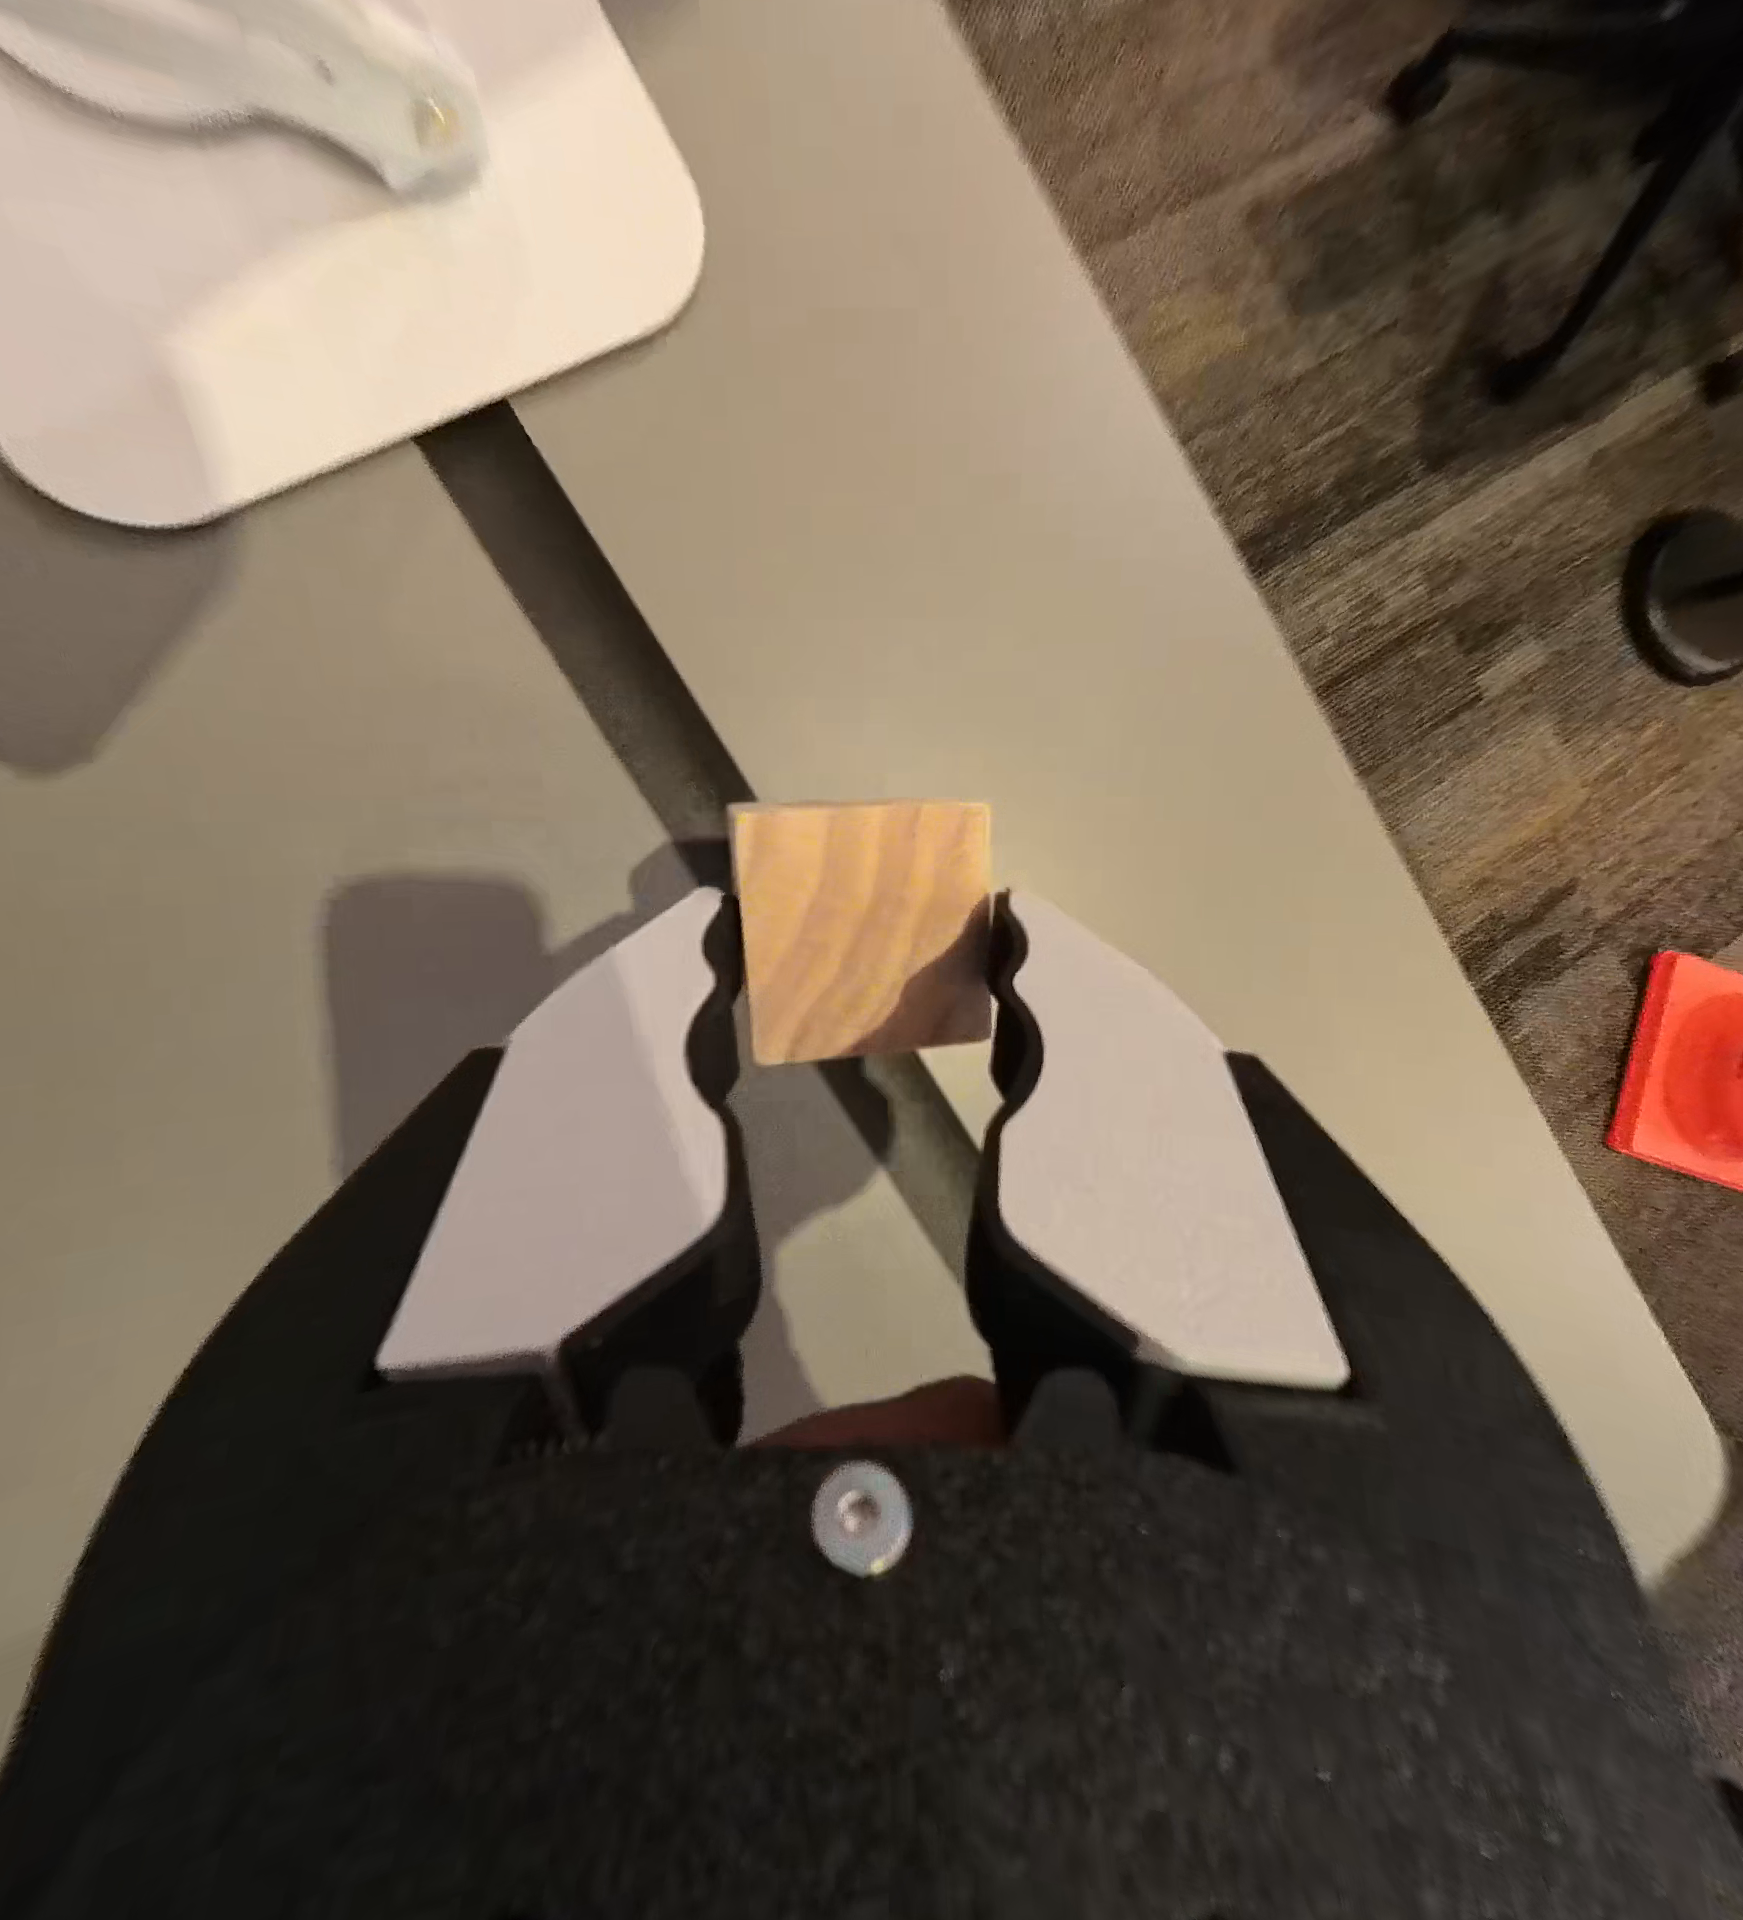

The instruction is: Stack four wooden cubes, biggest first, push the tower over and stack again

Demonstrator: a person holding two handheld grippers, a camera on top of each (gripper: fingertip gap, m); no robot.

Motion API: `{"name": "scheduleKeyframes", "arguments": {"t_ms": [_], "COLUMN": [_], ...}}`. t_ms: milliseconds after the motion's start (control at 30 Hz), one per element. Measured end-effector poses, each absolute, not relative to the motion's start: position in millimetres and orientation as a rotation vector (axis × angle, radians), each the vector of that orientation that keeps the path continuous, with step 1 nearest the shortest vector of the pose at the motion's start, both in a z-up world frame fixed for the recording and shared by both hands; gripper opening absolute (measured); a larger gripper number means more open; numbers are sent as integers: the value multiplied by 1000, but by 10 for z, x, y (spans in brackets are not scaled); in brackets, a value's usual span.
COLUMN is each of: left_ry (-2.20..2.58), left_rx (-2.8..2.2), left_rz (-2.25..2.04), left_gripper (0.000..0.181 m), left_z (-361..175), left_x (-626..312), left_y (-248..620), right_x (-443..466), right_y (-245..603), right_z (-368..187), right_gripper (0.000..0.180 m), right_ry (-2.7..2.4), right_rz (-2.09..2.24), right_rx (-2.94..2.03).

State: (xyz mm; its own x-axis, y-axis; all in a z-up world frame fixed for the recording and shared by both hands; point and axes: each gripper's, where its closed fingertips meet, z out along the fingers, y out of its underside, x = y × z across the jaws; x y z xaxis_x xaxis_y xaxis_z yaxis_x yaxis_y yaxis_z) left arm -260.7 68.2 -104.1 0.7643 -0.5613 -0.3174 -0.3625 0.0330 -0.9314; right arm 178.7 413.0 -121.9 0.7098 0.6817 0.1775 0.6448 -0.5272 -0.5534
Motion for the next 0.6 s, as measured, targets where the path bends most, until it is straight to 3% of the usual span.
{"name": "scheduleKeyframes", "arguments": {"t_ms": [133, 233, 400, 600], "left_ry": [761, 747, 742, 719], "left_rx": [-1592, -1634, -1700, -1740], "left_rz": [-191, -196, -197, -206], "left_gripper": [43, 44, 47, 47], "left_z": [-1051, -1087, -1160, -1191], "left_x": [-2609, -2625, -2634, -2659], "left_y": [693, 738, 800, 843], "right_x": [1637, 969, -343, -1424], "right_y": [3595, 2861, 2015, 1707], "right_z": [-318, 115, -146, -641], "right_gripper": [45, 46, 46, 46], "right_ry": [-949, -1024, -1336, -1577], "right_rz": [60, 192, 131, 167], "right_rx": [-2088, -2003, -1999, -2088]}}
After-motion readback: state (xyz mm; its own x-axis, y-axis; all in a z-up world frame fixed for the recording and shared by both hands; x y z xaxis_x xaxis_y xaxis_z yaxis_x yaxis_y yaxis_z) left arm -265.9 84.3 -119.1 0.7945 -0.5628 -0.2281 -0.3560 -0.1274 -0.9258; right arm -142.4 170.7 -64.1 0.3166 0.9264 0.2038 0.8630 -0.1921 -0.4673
